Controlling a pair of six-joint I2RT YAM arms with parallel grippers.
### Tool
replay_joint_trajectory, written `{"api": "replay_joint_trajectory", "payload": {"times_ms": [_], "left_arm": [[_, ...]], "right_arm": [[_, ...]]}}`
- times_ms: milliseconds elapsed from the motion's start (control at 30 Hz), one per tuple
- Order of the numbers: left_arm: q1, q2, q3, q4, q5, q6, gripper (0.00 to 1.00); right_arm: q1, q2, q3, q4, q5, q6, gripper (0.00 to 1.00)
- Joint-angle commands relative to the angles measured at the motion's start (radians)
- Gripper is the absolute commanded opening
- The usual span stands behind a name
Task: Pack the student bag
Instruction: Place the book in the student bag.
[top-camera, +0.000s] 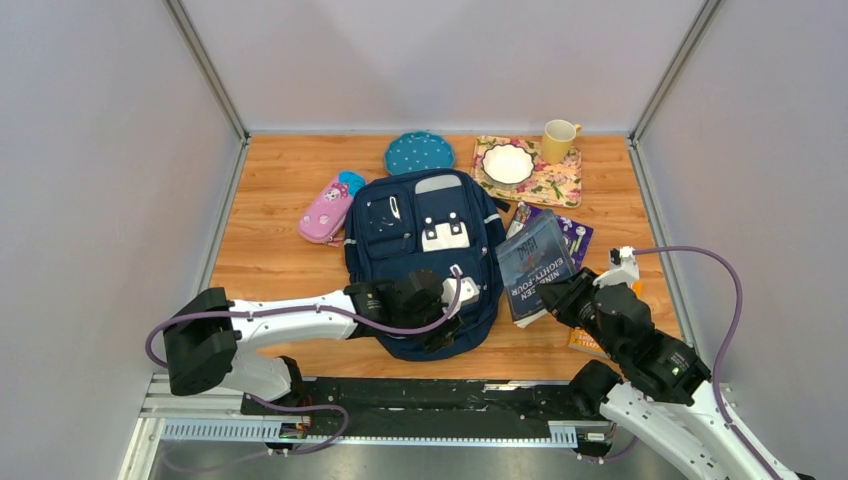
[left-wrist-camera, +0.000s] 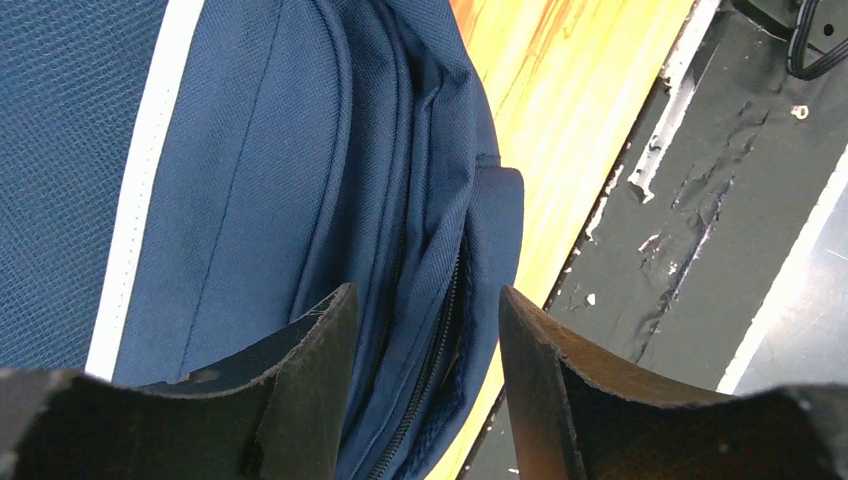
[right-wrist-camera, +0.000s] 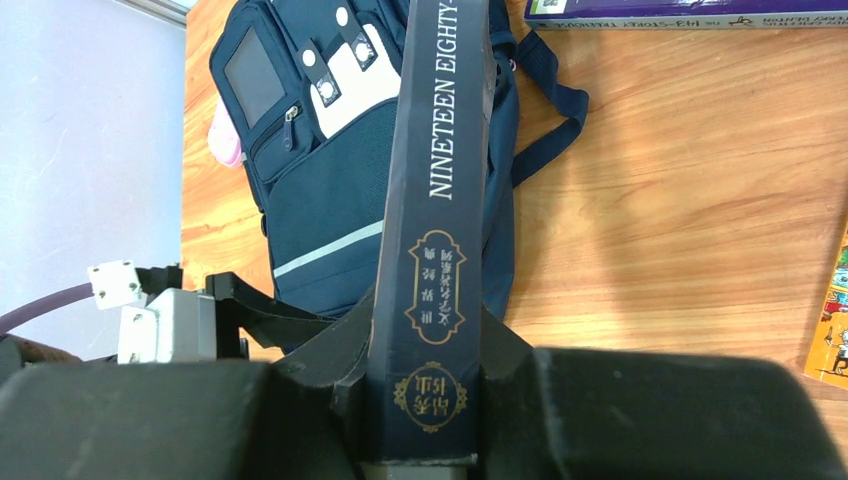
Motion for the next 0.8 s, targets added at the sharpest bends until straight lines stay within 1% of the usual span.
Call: {"api": "replay_joint_trajectory", "payload": {"times_ms": [0,133,233,267,300,333,400,467,567,633,767], "left_arm": [[-0.007,0.025,0.044,0.053,0.004,0.003,0.61],[-0.006,0.030,0.036,0.082,-0.026,0.000,0.58],[-0.007,0.046,0.053,0.067,-0.025,0.004,0.51],[-0.007,0.051,0.058,0.064,-0.022,0.004,0.46],[-0.007,0.054,0.059,0.061,-0.019,0.004,0.43],[-0.007,0.059,0.061,0.061,-0.008,0.003,0.43],[-0.007,0.062,0.062,0.058,0.000,0.000,0.43],[-0.007,0.071,0.064,0.050,0.012,-0.002,0.49],[-0.007,0.073,0.065,0.042,0.030,-0.003,0.52],[-0.007,0.066,0.067,0.039,0.007,-0.002,0.52],[-0.006,0.074,0.090,0.022,0.006,0.021,0.52]], "right_arm": [[0.003,-0.010,0.018,0.122,0.002,0.022,0.00],[0.001,-0.012,0.019,0.121,0.001,0.020,0.00],[0.000,-0.012,0.019,0.119,0.002,0.022,0.00],[0.001,-0.010,0.018,0.118,-0.001,0.022,0.00],[0.001,-0.012,0.018,0.119,0.000,0.023,0.00],[0.000,-0.015,0.016,0.119,0.001,0.023,0.00],[0.001,-0.015,0.016,0.119,-0.004,0.023,0.00],[0.000,-0.015,0.016,0.116,-0.006,0.023,0.00],[0.000,-0.018,0.015,0.113,-0.007,0.022,0.00],[0.001,-0.016,0.015,0.110,-0.010,0.023,0.00],[0.000,-0.018,0.010,0.109,-0.009,0.032,0.00]]}}
